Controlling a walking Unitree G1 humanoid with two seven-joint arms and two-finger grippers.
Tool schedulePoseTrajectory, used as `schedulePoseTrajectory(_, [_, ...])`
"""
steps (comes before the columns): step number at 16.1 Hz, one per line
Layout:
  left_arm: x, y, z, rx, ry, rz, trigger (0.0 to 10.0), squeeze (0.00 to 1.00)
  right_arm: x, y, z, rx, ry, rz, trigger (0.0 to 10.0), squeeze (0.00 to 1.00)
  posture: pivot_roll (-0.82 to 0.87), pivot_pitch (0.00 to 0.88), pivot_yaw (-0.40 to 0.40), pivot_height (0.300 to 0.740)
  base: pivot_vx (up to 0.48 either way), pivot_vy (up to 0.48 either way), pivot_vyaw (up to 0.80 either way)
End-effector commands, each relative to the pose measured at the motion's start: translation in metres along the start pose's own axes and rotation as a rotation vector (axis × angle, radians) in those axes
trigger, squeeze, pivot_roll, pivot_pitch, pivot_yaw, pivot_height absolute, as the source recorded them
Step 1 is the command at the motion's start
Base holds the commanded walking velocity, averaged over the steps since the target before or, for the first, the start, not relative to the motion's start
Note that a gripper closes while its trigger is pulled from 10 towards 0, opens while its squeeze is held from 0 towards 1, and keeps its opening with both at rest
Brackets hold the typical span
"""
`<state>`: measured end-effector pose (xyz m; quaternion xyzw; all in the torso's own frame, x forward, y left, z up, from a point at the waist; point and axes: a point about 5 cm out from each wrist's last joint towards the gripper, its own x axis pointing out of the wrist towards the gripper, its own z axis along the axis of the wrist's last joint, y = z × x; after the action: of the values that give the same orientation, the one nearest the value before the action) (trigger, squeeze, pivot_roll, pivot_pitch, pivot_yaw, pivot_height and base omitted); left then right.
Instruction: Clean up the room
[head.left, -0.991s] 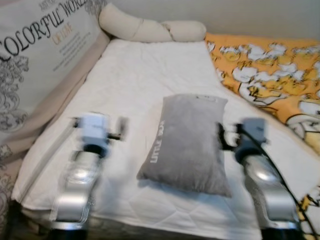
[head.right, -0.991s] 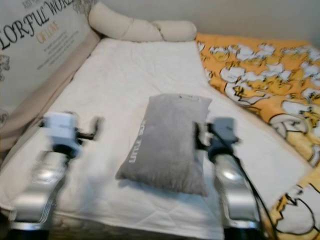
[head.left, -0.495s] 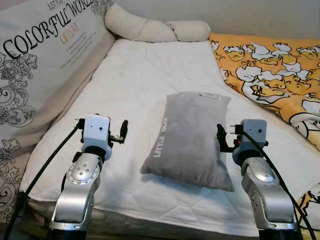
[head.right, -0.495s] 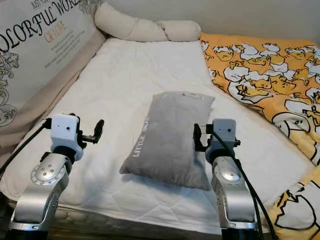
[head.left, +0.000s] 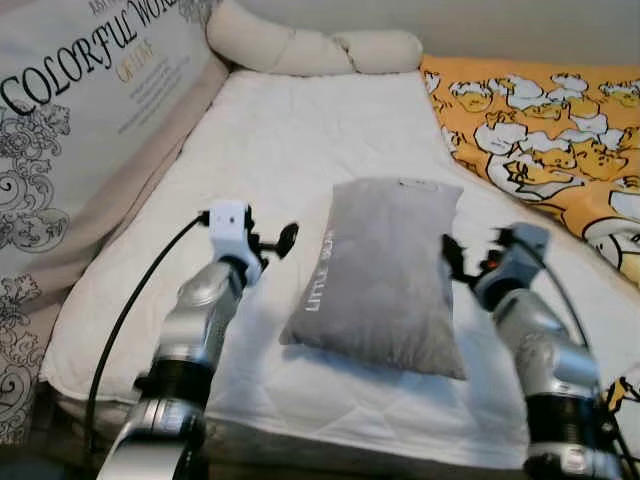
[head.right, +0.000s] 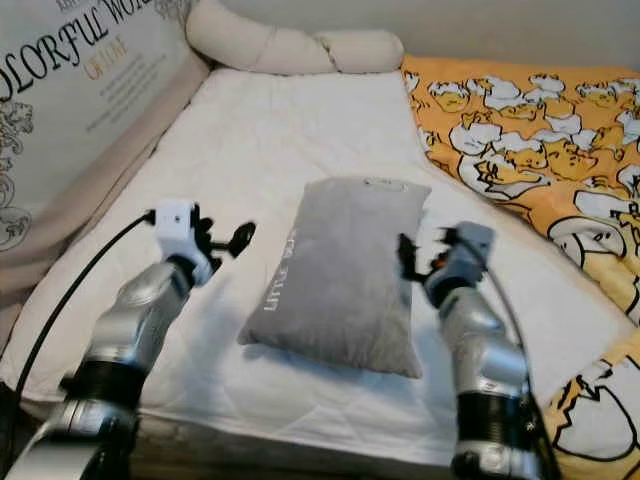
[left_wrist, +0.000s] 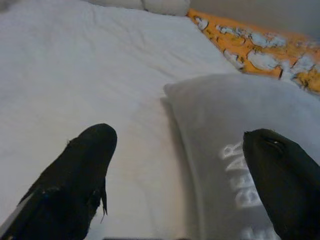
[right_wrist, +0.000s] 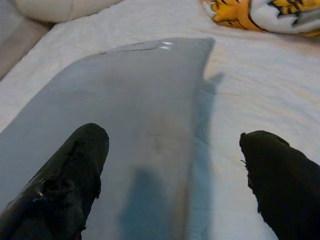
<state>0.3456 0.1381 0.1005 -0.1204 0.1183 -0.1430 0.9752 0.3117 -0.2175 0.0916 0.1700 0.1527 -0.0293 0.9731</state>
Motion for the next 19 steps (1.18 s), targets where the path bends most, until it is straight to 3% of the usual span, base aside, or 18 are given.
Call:
schedulePoseTrajectory(1, [0.007,0.000,-0.003,-0.096,0.016,-0.013,10.0,0.00,0.005,-0.008,-0.002,0.061,0.015,0.009,10.0,1.00,-0.08,0.000,0.070,0.740,0.000,0.000,0.00])
schedulePoseTrajectory(5, [0.021,-0.019,-0.023,-0.230,0.081,-0.079,10.0,0.00,0.011,-0.027,-0.005,0.198,0.023,-0.019,10.0,1.00,-0.16,0.000,0.097,0.740,0.000,0.000,0.00])
schedulePoseTrajectory(6, [0.024,-0.029,-0.032,-0.321,0.074,-0.103,10.0,0.00,0.010,-0.026,-0.013,0.304,0.053,0.033,10.0,1.00,-0.22,0.000,0.102,0.740,0.000,0.000,0.00])
schedulePoseTrajectory(10, [0.025,-0.039,-0.045,-0.409,0.093,-0.082,10.0,0.00,0.005,-0.014,-0.029,0.414,0.083,0.162,10.0,1.00,-0.26,0.000,0.091,0.740,0.000,0.000,0.00])
schedulePoseTrajectory(11, [0.025,-0.046,-0.050,-0.428,0.105,-0.121,10.0,0.00,0.003,-0.004,-0.037,0.432,0.109,0.237,10.0,0.00,-0.25,0.000,0.089,0.740,0.000,0.000,0.00])
schedulePoseTrajectory(13, [0.023,-0.050,-0.059,-0.408,0.148,-0.138,10.0,0.00,0.003,0.014,-0.051,0.430,0.179,0.312,10.0,0.00,-0.25,0.000,0.093,0.740,0.000,0.000,0.00])
schedulePoseTrajectory(15, [0.019,-0.043,-0.066,-0.387,0.173,-0.099,10.0,0.00,0.004,0.024,-0.062,0.401,0.238,0.325,10.0,0.00,-0.25,0.000,0.099,0.740,0.000,0.000,0.00])
schedulePoseTrajectory(16, [0.015,-0.035,-0.073,-0.374,0.192,-0.038,10.0,0.00,0.006,0.029,-0.068,0.387,0.262,0.321,8.1,0.00,-0.25,0.000,0.099,0.740,0.000,0.000,0.00])
schedulePoseTrajectory(17, [0.013,-0.033,-0.077,-0.386,0.204,-0.011,10.0,0.00,0.006,0.031,-0.070,0.379,0.270,0.319,5.1,0.00,-0.24,0.000,0.097,0.740,0.000,0.000,0.00])
schedulePoseTrajectory(18, [0.013,-0.037,-0.080,-0.391,0.221,-0.022,10.0,0.00,0.006,0.032,-0.072,0.369,0.276,0.322,3.6,0.00,-0.24,0.000,0.095,0.740,0.000,0.000,0.00])
schedulePoseTrajectory(19, [0.012,-0.047,-0.087,-0.381,0.248,-0.062,10.0,0.00,0.005,0.035,-0.075,0.347,0.287,0.327,0.0,0.00,-0.24,0.000,0.093,0.740,0.000,0.000,0.00])
